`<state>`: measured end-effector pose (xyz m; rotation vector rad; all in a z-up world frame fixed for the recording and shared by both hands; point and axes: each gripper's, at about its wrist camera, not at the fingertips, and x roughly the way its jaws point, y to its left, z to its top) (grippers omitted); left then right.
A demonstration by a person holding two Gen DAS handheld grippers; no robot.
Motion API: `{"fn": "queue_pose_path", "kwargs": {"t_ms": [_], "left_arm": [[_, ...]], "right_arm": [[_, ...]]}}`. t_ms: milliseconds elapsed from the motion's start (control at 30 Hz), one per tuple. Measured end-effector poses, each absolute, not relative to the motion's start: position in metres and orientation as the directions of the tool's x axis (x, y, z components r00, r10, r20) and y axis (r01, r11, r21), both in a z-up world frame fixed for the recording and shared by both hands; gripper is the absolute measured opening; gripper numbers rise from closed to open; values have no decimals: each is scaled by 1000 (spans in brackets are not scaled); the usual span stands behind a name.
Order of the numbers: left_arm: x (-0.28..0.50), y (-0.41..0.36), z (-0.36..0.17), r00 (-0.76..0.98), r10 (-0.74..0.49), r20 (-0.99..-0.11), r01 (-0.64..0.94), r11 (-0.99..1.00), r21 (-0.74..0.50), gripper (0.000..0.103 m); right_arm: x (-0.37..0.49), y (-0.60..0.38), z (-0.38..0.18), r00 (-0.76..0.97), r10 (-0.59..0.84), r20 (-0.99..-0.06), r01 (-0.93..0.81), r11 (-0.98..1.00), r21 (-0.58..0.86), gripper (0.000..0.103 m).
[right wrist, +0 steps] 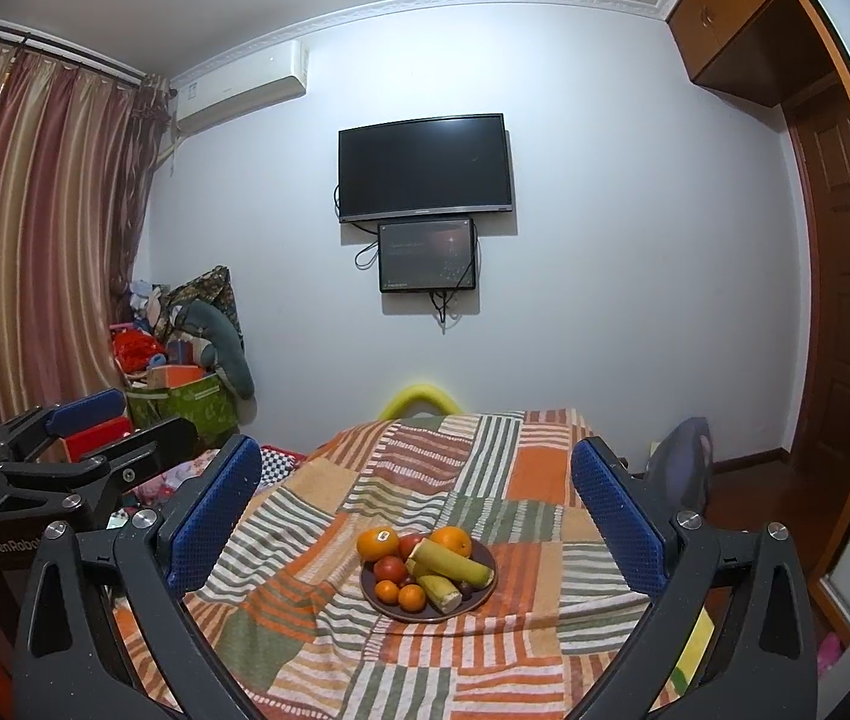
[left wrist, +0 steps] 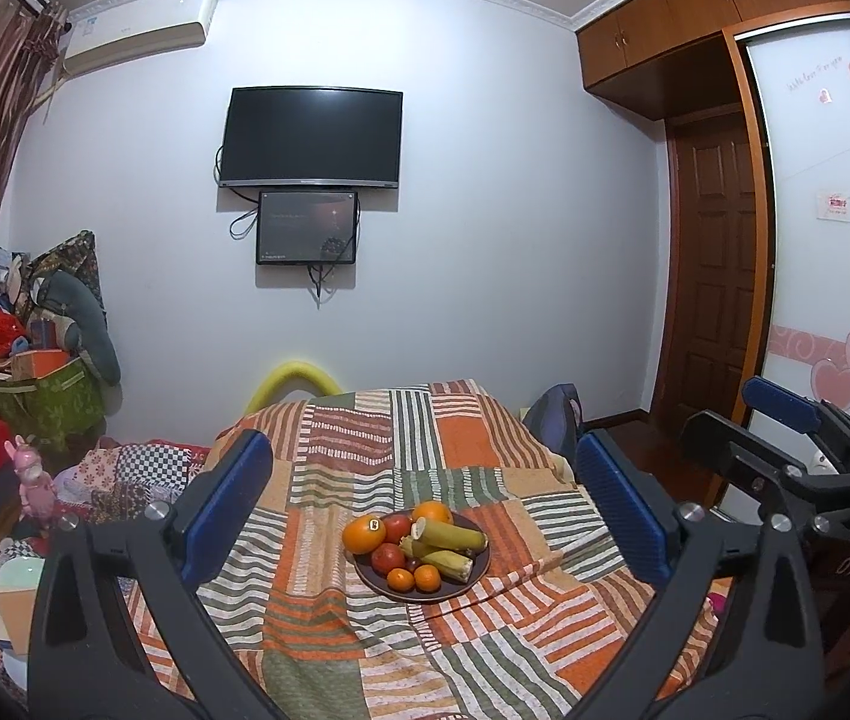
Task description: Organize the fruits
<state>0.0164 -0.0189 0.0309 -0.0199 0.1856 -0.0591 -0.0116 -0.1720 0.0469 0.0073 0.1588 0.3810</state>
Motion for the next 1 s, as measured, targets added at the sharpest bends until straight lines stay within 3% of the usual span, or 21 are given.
{"fn": "queue_pose_path", "kwargs": {"t_ms": [1000], "left_arm": [[16,-20,31,975,-95,-199,90,995,-37,103]], "right_arm": [[-16,-173,49,921,360,-146,-357,933,49,103]]}}
